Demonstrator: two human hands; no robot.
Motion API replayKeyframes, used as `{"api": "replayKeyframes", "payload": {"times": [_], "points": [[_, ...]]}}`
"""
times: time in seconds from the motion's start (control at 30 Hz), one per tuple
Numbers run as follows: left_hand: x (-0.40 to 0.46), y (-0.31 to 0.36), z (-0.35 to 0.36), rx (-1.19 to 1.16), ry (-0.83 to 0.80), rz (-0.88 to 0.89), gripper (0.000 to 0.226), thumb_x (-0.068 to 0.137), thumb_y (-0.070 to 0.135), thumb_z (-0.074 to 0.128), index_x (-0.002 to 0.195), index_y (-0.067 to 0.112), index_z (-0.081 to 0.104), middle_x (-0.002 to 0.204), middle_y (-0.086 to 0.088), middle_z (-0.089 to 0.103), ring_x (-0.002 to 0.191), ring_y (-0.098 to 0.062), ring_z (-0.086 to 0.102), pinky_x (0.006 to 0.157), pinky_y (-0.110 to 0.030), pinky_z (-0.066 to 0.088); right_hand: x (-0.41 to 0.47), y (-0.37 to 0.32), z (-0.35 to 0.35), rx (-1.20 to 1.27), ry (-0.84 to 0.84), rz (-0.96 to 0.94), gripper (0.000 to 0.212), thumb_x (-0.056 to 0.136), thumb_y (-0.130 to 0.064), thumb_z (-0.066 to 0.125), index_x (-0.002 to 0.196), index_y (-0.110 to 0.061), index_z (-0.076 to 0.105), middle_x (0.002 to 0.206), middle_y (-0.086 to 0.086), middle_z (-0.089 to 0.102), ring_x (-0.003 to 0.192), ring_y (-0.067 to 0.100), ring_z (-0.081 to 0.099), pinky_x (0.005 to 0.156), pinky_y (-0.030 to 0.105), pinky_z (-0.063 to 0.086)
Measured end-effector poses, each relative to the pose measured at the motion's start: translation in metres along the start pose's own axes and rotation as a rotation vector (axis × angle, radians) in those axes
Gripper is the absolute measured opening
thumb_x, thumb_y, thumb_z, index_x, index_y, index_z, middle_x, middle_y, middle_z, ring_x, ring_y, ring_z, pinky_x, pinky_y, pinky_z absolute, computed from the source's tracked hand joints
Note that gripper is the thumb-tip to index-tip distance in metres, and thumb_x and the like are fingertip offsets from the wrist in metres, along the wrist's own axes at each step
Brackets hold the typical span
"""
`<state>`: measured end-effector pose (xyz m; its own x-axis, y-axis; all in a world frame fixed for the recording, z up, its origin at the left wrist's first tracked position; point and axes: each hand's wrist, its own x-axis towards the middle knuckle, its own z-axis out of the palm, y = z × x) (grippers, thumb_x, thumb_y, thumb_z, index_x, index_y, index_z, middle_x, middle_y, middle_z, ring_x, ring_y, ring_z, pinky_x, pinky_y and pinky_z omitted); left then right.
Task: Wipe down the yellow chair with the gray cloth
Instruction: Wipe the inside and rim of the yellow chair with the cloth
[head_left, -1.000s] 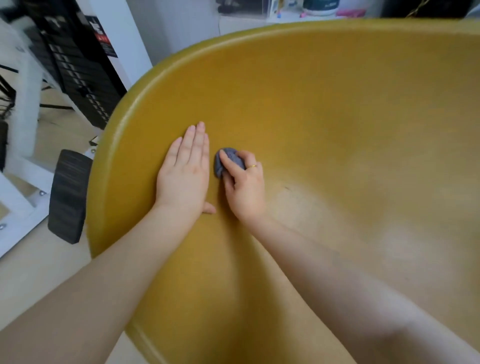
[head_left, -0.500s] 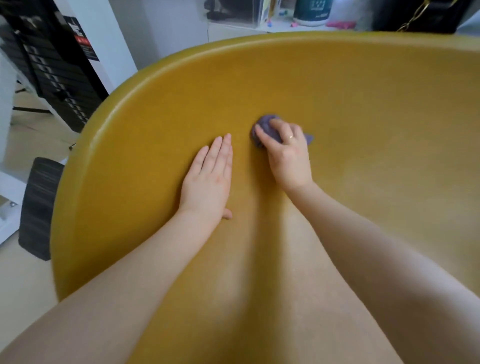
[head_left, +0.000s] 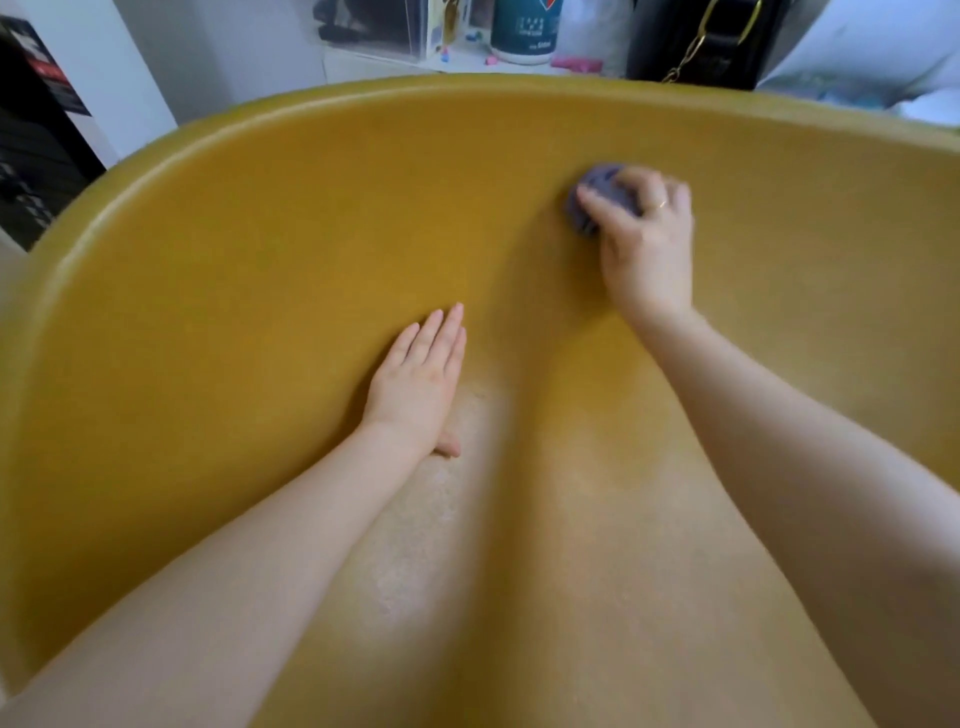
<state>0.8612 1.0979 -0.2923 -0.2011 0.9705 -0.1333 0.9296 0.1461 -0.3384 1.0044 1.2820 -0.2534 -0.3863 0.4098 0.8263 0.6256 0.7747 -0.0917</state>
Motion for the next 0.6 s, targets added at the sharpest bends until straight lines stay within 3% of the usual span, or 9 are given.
{"api": "replayKeyframes", "payload": {"times": [0.1, 0.2, 0.3, 0.43, 0.5, 0.6], "points": [[0.004, 0.007, 0.011, -0.003, -0.044, 0.013, 0.129, 0.067, 0.070, 0.060, 0.146, 0.003, -0.017, 0.152, -0.012, -0.028, 0.144, -0.023, -0.017, 0.116, -0.034, -0.008, 0.020, 0.030, 0.004, -0.096, 0.011, -0.029, 0.025, 0.090, -0.008, 0.054, 0.107, -0.017, 0.069, 0.111, 0.020, 0.061, 0.093, 0.043, 0.055, 0.082, 0.041, 0.046], [0.010, 0.012, 0.014, -0.018, -0.052, 0.001, 0.131, 0.066, 0.068, 0.063, 0.145, 0.002, -0.018, 0.152, -0.012, -0.028, 0.144, -0.024, -0.017, 0.116, -0.034, -0.008, -0.017, 0.032, 0.020, -0.077, -0.025, -0.135, 0.033, 0.083, 0.002, 0.056, 0.109, -0.014, 0.069, 0.106, 0.022, 0.062, 0.086, 0.039, 0.055, 0.079, 0.039, 0.046], [0.011, 0.017, 0.012, -0.048, -0.076, -0.016, 0.133, 0.065, 0.064, 0.068, 0.146, 0.003, -0.017, 0.153, -0.011, -0.028, 0.144, -0.025, -0.017, 0.116, -0.034, -0.006, -0.112, 0.005, 0.016, 0.129, -0.354, -0.170, 0.036, 0.078, -0.002, 0.047, 0.102, -0.012, 0.071, 0.100, 0.021, 0.063, 0.077, 0.034, 0.052, 0.073, 0.040, 0.049], [0.005, 0.022, 0.007, -0.073, -0.108, -0.051, 0.127, 0.069, 0.059, 0.069, 0.147, 0.004, -0.015, 0.154, -0.009, -0.026, 0.144, -0.024, -0.015, 0.117, -0.034, -0.005, -0.190, -0.037, -0.024, 0.349, -0.716, 0.036, 0.043, 0.077, -0.011, 0.036, 0.099, -0.015, 0.073, 0.093, 0.017, 0.062, 0.066, 0.033, 0.051, 0.070, 0.035, 0.045], [-0.006, 0.031, 0.001, -0.073, -0.128, -0.043, 0.117, 0.075, 0.054, 0.067, 0.148, 0.006, -0.011, 0.155, -0.008, -0.024, 0.145, -0.024, -0.012, 0.117, -0.035, -0.004, -0.195, -0.050, -0.052, 0.391, -0.900, 0.132, 0.042, 0.079, -0.011, 0.037, 0.102, -0.018, 0.072, 0.097, 0.015, 0.060, 0.071, 0.035, 0.050, 0.074, 0.034, 0.042], [-0.028, 0.053, -0.007, -0.157, -0.157, 0.029, 0.103, 0.082, 0.048, 0.063, 0.150, 0.012, -0.005, 0.154, -0.005, -0.026, 0.145, -0.023, -0.011, 0.117, -0.036, -0.001, -0.212, -0.063, -0.100, 0.374, -1.143, 0.166, 0.039, 0.087, -0.005, 0.047, 0.115, -0.024, 0.066, 0.116, 0.012, 0.052, 0.098, 0.033, 0.048, 0.085, 0.026, 0.030]]}}
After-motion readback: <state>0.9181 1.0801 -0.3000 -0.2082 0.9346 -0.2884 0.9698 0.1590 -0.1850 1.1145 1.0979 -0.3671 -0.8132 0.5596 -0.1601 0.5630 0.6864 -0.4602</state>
